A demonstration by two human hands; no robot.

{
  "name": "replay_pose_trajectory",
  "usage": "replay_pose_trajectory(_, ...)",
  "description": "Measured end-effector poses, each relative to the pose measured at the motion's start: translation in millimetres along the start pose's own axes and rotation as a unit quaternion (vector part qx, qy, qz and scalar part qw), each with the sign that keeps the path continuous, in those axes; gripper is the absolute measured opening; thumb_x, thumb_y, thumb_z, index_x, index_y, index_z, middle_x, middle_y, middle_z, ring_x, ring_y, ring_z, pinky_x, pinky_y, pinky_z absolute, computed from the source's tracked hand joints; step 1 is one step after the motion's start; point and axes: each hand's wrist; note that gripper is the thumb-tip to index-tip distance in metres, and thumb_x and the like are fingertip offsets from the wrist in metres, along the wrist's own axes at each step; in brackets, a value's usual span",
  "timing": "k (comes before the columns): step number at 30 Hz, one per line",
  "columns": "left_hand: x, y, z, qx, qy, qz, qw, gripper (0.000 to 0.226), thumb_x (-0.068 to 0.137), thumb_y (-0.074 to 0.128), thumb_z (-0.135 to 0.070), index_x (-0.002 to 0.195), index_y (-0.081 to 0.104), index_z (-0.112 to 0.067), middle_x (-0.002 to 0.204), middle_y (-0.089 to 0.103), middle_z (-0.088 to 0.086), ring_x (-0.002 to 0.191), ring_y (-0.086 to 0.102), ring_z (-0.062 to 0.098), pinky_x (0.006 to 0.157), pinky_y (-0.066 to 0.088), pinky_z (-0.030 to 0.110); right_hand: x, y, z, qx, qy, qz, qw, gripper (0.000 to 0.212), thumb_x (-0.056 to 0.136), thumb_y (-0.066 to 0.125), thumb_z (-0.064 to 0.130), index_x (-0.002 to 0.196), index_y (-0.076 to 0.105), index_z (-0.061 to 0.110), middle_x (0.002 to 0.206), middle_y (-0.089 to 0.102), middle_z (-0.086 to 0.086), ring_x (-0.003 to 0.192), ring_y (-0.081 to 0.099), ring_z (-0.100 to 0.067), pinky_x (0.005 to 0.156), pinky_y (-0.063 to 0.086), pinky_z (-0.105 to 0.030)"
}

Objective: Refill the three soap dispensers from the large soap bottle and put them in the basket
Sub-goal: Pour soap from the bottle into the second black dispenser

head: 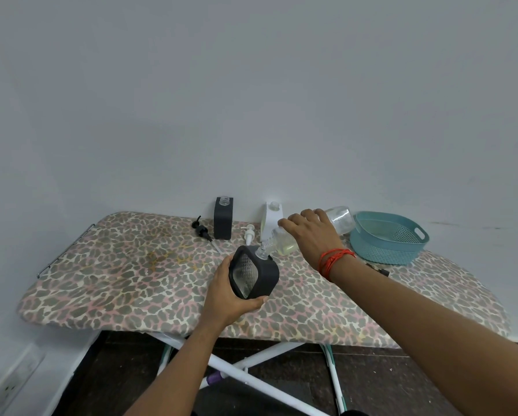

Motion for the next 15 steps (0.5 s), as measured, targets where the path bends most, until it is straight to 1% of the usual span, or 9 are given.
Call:
replay_pose_trajectory(3,-0.2,0.0,-0.6,0.0,0.001,-0.001,1.0,0.113,0.056,0.097,-0.049,0.149,0.037,-0.028,0.132,0.045,-0.023,0.122,0.045,-0.003,0.089,0.033,0.0,-0.4,-0.6,0.4,0.001,0.002,0.001,1.0,0.066,0.076,0.05,-0.012,0.13,0.047,0.026,0.117,0.062,0.0,0.11,0.053,-0.028,0.105,0.034,-0.046)
replay_pose_trajectory(7,-0.2,0.4,-0.4,0.003,0.001,-0.003,1.0,0.113,0.056,0.097,-0.05,0.15,0.037,-0.027,0.134,0.045,-0.021,0.123,0.045,-0.002,0.09,0.032,0.0,-0.5,-0.4,0.6,0.001,0.003,0.001,1.0,0.065,0.076,0.05,-0.011,0.13,0.046,0.026,0.117,0.062,0.0,0.11,0.052,-0.028,0.105,0.033,-0.046)
replay_pose_trajectory(8,-0.2,0.5,-0.4,0.004,0.002,-0.004,1.0,0.114,0.056,0.097,-0.051,0.15,0.036,-0.026,0.134,0.045,-0.021,0.123,0.044,-0.002,0.092,0.031,0.001,-0.5,-0.3,0.4,0.002,0.003,0.001,1.0,0.066,0.076,0.05,-0.011,0.13,0.046,0.026,0.116,0.062,0.0,0.11,0.052,-0.028,0.105,0.033,-0.046)
replay_pose_trajectory(11,0.2,1.3,1.9,0.008,0.003,-0.005,1.0,0.117,0.054,0.096,-0.054,0.151,0.036,-0.026,0.136,0.046,-0.019,0.125,0.046,0.001,0.098,0.036,0.012,-0.2,-0.4,0.6,0.002,0.002,-0.002,1.0,0.065,0.076,0.051,-0.011,0.129,0.047,0.026,0.116,0.062,0.001,0.111,0.053,-0.028,0.106,0.033,-0.046)
replay_pose_trajectory(15,0.5,1.6,2.5,0.006,0.003,-0.004,1.0,0.114,0.055,0.096,-0.053,0.149,0.037,-0.028,0.134,0.047,-0.02,0.124,0.045,0.0,0.096,0.034,0.007,-0.3,-0.6,1.2,0.004,0.003,-0.003,1.0,0.065,0.075,0.053,-0.011,0.128,0.049,0.026,0.115,0.063,0.001,0.11,0.053,-0.029,0.105,0.033,-0.046)
Point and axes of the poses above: each hand's wrist, its own x-axis towards the middle knuckle, its own y-axis out of the palm, z = x × y
